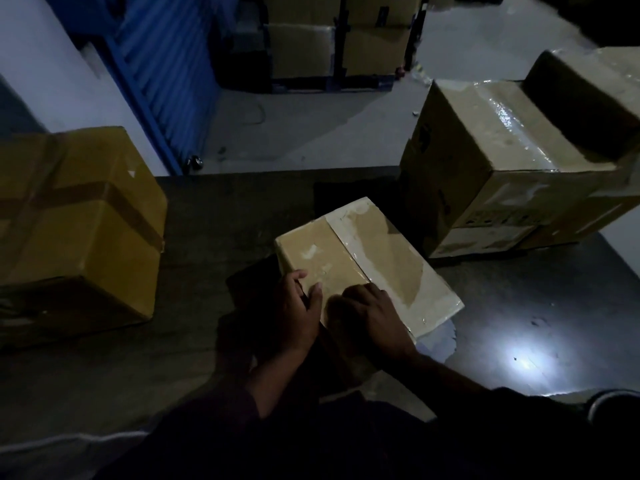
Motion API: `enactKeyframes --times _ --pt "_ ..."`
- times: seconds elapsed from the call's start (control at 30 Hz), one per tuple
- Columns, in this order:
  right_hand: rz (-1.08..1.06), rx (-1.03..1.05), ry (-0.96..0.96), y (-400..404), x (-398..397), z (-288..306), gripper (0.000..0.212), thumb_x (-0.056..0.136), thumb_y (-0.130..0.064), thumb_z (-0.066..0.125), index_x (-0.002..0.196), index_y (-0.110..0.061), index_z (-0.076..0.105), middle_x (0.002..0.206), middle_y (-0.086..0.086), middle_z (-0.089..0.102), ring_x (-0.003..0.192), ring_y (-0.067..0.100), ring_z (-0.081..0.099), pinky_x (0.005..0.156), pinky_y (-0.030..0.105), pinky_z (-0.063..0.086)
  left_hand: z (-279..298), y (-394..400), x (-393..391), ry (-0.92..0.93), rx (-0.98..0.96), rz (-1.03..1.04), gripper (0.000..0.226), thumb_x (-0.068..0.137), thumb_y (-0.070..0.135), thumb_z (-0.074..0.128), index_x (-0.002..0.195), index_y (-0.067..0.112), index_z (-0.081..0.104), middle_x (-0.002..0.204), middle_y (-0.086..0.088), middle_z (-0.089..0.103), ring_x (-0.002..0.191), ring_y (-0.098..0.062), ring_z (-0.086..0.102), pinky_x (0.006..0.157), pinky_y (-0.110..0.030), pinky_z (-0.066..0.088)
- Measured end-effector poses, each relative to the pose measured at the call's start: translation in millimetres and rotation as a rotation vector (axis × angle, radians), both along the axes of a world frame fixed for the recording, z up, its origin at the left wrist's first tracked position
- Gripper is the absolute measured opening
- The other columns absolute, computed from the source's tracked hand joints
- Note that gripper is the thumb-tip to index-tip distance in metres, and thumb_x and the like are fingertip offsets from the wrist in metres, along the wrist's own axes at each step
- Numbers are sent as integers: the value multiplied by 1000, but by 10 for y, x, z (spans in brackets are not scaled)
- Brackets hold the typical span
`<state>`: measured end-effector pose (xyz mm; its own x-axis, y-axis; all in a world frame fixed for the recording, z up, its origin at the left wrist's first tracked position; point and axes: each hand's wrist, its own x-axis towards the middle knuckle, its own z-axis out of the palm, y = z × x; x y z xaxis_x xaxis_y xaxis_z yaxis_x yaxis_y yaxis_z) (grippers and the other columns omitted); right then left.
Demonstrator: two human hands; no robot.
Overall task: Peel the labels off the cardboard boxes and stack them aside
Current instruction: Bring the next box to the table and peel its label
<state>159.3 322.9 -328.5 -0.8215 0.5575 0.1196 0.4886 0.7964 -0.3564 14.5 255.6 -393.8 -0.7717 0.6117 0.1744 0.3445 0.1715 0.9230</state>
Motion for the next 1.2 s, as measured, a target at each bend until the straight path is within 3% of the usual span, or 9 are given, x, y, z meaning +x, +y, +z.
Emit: enactKeyframes --times 0.13,0.23,0.4,0.6,0.77,0.83,0.97,1.07,1.2 --pt "-170 -69 67 138 41 -55 25 87 -27 60 110 -23 69 105 2 63 97 27 54 81 39 45 48 11 43 -17 3 30 32 90 28 67 118 18 53 79 14 42 70 0 43 66 -10 36" --pt "41 -2 35 44 79 -41 32 89 -36 51 115 -25 66 104 4 61 97 26 53 78 40 45 21 2 16 8 -25 29 39 86 46 58 117 23 53 77 12 41 67 -1 42 63 -19 39" --pt "-94 -66 25 122 60 -77 38 89 -34 43 118 -25 67 103 5 59 98 27 50 78 36 35 44 5 52 -44 -17 31 31 92 26 67 119 24 52 92 4 50 77 -9 46 68 -10 39" --pt "-121 -102 -9 179 41 -102 32 95 -30 51 125 -32 63 109 3 56 102 23 45 79 33 27 50 1 47 -38 -25 42 31 89 37 64 116 33 50 86 8 50 75 -3 50 69 -26 43" --pt "-35 -75 -34 197 47 -100 34 95 -40 45 125 -34 60 109 1 56 103 23 46 81 36 30 3 -8 20 -10 -28 39 33 87 51 58 116 40 48 88 0 55 77 -18 55 69 -37 49" --pt "-147 -60 -48 268 33 -118 30 95 -33 54 125 -35 61 111 0 55 104 22 46 83 36 31 -1 -3 32 -25 -35 53 32 87 50 59 115 40 48 86 1 52 76 -15 54 69 -34 48" --pt "85 20 -18 149 52 -128 33 91 -41 56 124 -36 60 108 -2 56 103 20 44 82 36 34 32 0 31 -2 -32 35 31 89 33 66 115 33 50 87 4 54 74 -3 51 68 -20 43" --pt "-152 17 -76 286 9 -136 30 95 -40 55 125 -42 56 112 -6 52 107 20 46 85 37 37 9 -1 29 -20 -54 42 31 90 32 66 116 35 49 86 2 51 74 -14 50 68 -26 43" --pt "128 48 -49 167 16 -171 33 92 -39 57 125 -39 57 108 -2 54 104 21 44 84 39 34 -3 8 27 -26 -23 41 30 89 36 64 116 34 50 83 8 49 71 -6 48 66 -26 41"
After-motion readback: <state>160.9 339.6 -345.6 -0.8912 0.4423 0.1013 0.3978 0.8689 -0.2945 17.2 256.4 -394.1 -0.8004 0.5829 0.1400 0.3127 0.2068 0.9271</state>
